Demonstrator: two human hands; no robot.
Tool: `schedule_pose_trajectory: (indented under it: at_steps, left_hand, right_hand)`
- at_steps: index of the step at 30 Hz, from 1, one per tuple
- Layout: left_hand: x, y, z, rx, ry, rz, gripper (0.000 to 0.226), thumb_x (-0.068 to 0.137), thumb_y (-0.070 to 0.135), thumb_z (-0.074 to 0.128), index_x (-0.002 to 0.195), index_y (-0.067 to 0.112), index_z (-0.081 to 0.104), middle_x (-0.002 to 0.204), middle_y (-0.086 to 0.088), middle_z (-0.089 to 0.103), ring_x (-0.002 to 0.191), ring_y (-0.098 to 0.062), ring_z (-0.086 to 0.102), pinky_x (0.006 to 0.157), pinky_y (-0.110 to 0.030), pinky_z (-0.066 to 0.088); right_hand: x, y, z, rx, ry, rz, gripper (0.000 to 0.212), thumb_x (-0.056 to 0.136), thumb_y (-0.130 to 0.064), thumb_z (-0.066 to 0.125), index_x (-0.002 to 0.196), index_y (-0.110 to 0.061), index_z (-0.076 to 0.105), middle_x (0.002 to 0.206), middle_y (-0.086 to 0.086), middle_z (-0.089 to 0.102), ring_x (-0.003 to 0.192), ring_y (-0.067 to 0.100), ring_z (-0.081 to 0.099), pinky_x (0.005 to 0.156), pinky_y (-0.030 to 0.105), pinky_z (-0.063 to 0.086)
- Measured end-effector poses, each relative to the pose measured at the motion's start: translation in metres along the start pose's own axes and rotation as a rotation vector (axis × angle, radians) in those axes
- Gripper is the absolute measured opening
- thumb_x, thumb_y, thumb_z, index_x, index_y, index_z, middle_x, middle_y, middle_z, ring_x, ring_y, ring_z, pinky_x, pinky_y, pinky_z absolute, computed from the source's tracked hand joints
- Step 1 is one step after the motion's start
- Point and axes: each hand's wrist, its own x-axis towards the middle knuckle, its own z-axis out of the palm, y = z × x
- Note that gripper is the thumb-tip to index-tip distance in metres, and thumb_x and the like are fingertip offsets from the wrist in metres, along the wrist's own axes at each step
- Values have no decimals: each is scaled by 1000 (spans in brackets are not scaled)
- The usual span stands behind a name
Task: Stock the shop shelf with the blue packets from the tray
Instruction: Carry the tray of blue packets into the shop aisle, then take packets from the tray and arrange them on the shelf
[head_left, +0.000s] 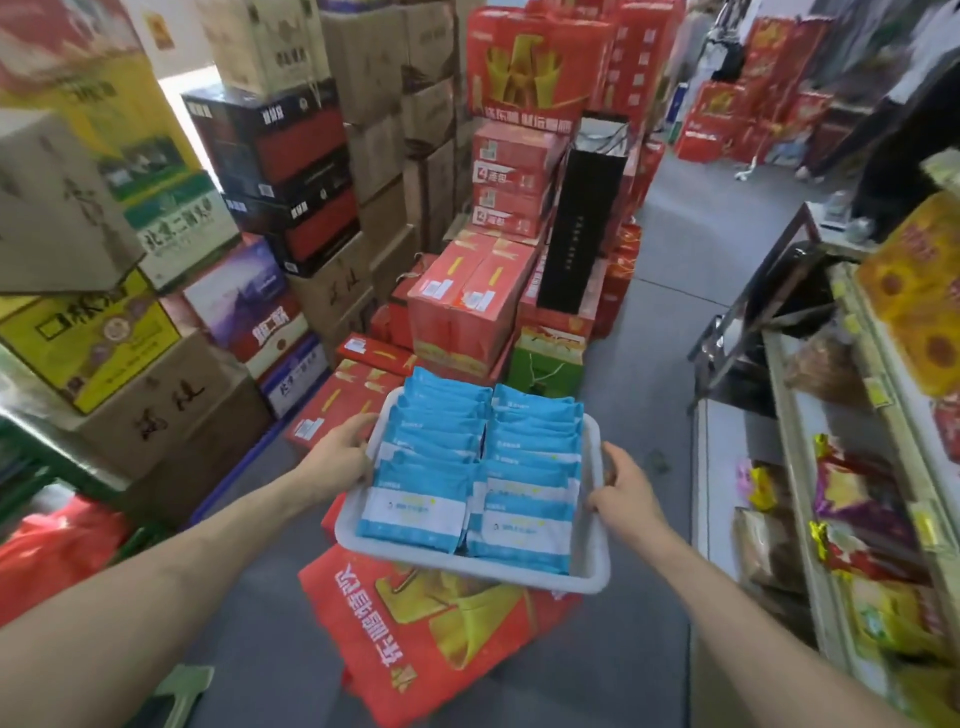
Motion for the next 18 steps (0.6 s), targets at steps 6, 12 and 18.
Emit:
schedule_pose_trajectory:
  at_steps: [6, 12, 18]
  left_hand:
    - [15, -6, 6, 5, -37, 33, 87, 77, -7, 65, 152, 28, 37, 106, 6, 55, 107, -19, 57, 90, -39, 51]
    - [9, -15, 4, -4, -122, 55, 79, 91, 5, 65, 156, 31, 29, 125, 9, 48, 117, -12, 49, 93, -31, 48]
    - [5, -43, 0, 459, 168, 660, 54, 88, 8, 63, 138, 28, 57, 133, 9, 50, 123, -12, 43, 102, -40, 51]
  right_hand:
    - [20, 3, -1, -85, 12, 20, 81, 79, 0, 66, 151, -24, 38, 131, 3, 62, 113, 24, 61, 88, 38, 53]
    - [21, 6, -8, -175, -58, -5, 73, 86, -8, 67, 151, -22, 38, 129, 8, 56, 109, 22, 60, 86, 36, 50]
    - [-24, 7, 4, -490, 225, -698, 28, 85, 1, 61, 107, -17, 62, 105, -4, 56, 98, 16, 54, 81, 31, 50]
